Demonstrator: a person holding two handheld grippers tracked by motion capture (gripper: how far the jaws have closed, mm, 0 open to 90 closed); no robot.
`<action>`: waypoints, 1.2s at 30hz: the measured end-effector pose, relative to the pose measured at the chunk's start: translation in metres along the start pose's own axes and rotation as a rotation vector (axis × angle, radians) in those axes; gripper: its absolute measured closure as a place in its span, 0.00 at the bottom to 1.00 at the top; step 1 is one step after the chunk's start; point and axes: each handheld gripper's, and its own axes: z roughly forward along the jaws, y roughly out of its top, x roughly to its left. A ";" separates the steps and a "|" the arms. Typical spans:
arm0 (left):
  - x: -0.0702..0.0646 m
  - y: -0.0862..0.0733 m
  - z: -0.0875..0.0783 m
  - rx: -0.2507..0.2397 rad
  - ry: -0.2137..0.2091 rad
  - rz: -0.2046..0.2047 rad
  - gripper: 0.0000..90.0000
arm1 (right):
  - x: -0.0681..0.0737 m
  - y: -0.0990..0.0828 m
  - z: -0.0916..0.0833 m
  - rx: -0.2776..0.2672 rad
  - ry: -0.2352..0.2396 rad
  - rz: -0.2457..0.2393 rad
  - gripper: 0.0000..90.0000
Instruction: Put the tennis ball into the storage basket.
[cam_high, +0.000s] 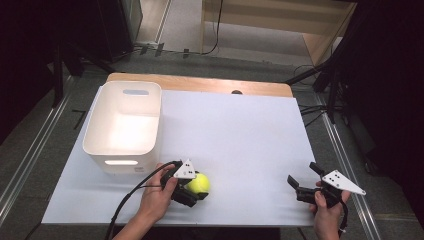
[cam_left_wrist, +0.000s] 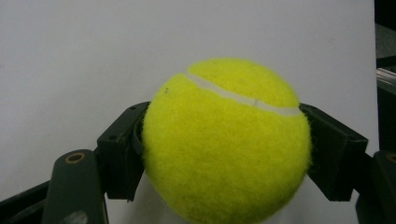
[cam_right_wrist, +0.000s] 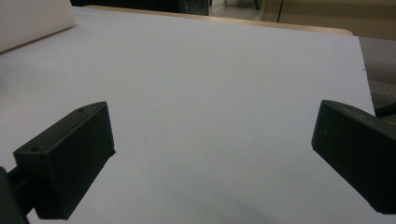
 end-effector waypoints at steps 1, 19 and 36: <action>0.000 0.000 -0.001 0.003 -0.004 0.003 0.27 | 0.000 0.000 0.000 0.000 0.000 0.000 0.00; 0.004 0.003 -0.013 -0.029 -0.015 -0.013 0.27 | 0.000 0.000 0.000 0.002 -0.003 -0.004 0.00; 0.003 0.015 -0.029 -0.057 -0.020 -0.017 0.27 | 0.000 0.000 0.000 0.004 -0.004 0.000 0.00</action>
